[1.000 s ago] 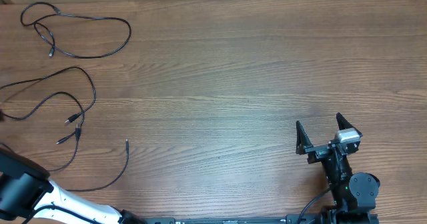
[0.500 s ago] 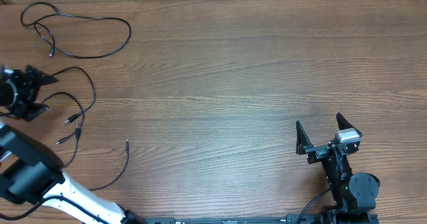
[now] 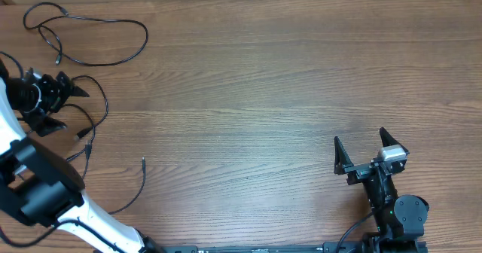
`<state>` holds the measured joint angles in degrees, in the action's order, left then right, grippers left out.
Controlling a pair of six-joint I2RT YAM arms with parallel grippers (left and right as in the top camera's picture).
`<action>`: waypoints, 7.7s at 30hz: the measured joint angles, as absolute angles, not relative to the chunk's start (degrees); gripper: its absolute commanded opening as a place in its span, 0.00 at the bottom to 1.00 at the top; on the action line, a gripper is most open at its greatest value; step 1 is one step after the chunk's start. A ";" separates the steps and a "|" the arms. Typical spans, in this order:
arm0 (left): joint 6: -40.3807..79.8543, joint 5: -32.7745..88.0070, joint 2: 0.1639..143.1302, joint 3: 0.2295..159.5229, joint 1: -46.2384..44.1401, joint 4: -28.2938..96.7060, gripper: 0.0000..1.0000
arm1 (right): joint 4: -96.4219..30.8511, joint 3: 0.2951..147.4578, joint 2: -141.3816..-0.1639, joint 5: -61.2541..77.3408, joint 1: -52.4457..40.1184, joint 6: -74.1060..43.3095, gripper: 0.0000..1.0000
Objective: Untangle cables
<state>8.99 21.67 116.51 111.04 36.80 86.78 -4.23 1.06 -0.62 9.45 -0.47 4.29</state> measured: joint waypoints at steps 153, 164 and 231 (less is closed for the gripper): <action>-13.76 1.89 106.83 63.18 32.34 54.11 0.17 | -4.23 1.06 -0.62 9.45 -0.47 4.32 1.00; -14.98 2.39 108.71 69.17 32.29 61.12 0.99 | -4.25 1.06 -0.62 9.43 -0.47 4.29 1.00; -3.05 14.28 45.25 89.41 -13.63 87.92 1.00 | -4.23 1.06 -0.62 9.45 -0.47 4.25 1.00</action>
<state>-3.05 14.28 45.25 89.41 -13.63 87.92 -4.23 1.06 -0.62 9.45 -0.47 4.25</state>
